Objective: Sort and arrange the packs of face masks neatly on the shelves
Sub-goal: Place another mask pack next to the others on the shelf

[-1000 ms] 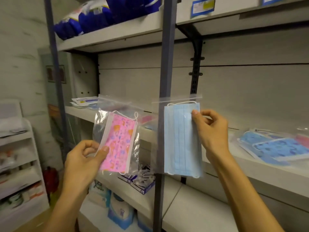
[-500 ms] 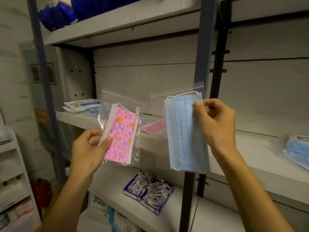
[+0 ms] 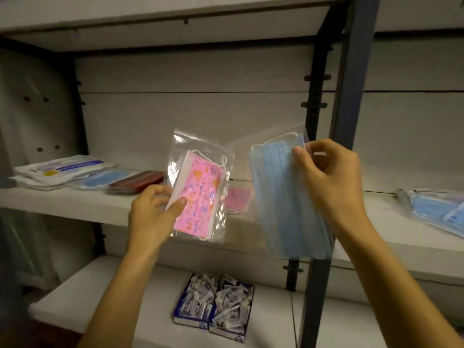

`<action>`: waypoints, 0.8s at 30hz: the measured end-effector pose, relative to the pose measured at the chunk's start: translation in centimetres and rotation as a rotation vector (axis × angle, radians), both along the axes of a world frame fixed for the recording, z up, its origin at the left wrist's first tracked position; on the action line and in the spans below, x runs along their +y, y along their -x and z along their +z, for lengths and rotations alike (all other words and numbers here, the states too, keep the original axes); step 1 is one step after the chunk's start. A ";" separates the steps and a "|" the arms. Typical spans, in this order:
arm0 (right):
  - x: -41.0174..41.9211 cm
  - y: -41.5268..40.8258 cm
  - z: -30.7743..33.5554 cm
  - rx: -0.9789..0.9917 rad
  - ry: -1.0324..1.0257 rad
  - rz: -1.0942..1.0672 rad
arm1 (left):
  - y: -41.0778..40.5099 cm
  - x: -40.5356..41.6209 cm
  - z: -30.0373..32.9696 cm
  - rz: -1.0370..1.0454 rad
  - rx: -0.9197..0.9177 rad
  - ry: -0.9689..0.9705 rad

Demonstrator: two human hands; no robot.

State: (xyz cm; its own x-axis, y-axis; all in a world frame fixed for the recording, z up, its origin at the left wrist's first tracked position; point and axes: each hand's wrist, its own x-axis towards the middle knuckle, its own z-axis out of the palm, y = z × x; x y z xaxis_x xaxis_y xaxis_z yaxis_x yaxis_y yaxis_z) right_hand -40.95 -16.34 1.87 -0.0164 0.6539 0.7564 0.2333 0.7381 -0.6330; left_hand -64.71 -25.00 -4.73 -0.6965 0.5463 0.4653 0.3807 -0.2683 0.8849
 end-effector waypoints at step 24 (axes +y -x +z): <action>-1.0 6.5 -0.9 -0.083 0.071 -0.457 | 4.9 11.4 1.1 -0.233 0.115 0.199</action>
